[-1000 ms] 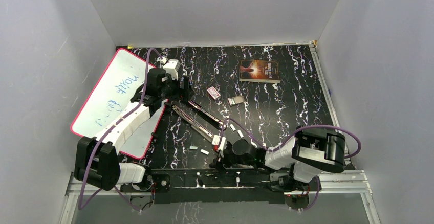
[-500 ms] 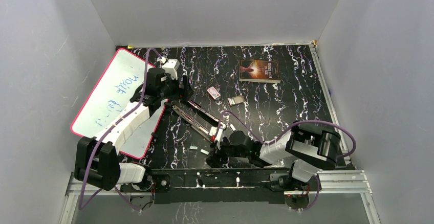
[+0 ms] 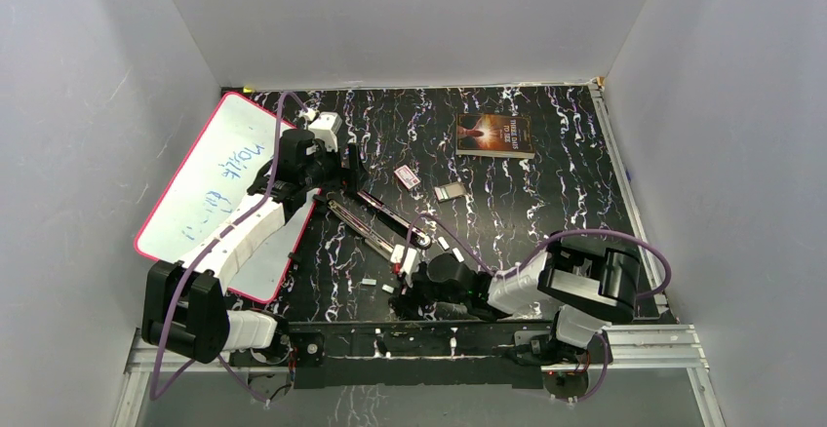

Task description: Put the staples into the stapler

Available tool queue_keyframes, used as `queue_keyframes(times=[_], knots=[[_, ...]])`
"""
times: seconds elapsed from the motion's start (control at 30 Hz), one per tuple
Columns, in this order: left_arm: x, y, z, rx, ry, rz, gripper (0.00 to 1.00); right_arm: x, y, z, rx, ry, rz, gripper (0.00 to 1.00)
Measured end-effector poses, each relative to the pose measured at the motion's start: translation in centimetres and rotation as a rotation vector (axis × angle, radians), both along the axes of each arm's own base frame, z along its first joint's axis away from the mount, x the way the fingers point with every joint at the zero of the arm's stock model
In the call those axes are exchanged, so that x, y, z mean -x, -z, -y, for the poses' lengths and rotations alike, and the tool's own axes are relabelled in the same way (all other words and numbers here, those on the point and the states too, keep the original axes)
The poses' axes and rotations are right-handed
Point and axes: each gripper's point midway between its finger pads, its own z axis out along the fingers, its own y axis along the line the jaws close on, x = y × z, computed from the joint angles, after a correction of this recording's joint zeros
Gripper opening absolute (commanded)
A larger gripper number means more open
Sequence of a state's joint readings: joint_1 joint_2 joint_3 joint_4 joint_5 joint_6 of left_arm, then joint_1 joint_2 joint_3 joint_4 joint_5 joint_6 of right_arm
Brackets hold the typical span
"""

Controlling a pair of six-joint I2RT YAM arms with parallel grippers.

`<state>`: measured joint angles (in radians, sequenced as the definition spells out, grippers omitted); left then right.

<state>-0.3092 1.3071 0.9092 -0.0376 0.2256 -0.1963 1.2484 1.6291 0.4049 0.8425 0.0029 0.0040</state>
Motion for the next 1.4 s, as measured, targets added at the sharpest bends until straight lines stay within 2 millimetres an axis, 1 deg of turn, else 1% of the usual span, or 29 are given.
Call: queue_keyframes(times=[0.17,0.4,0.8,1.13,1.4], knots=[[0.0,0.0,0.0,0.002,-0.001,-0.001,0.86,-0.1,0.1,0.1,0.011,0.019,0.029,0.58],[0.0,0.0,0.0,0.003,-0.002,-0.002,0.86,0.4,0.1,-0.1,0.016,0.027,0.043,0.51],[-0.1,0.0,-0.1,0.006,-0.006,-0.003,0.86,0.9,0.0,-0.3,0.019,0.03,0.052,0.36],[0.0,0.0,-0.1,0.008,-0.004,-0.004,0.86,1.2,0.1,-0.4,0.02,0.019,0.047,0.28],[-0.1,0.0,-0.3,0.008,-0.009,-0.004,0.86,1.1,0.1,-0.5,0.02,0.023,0.049,0.13]])
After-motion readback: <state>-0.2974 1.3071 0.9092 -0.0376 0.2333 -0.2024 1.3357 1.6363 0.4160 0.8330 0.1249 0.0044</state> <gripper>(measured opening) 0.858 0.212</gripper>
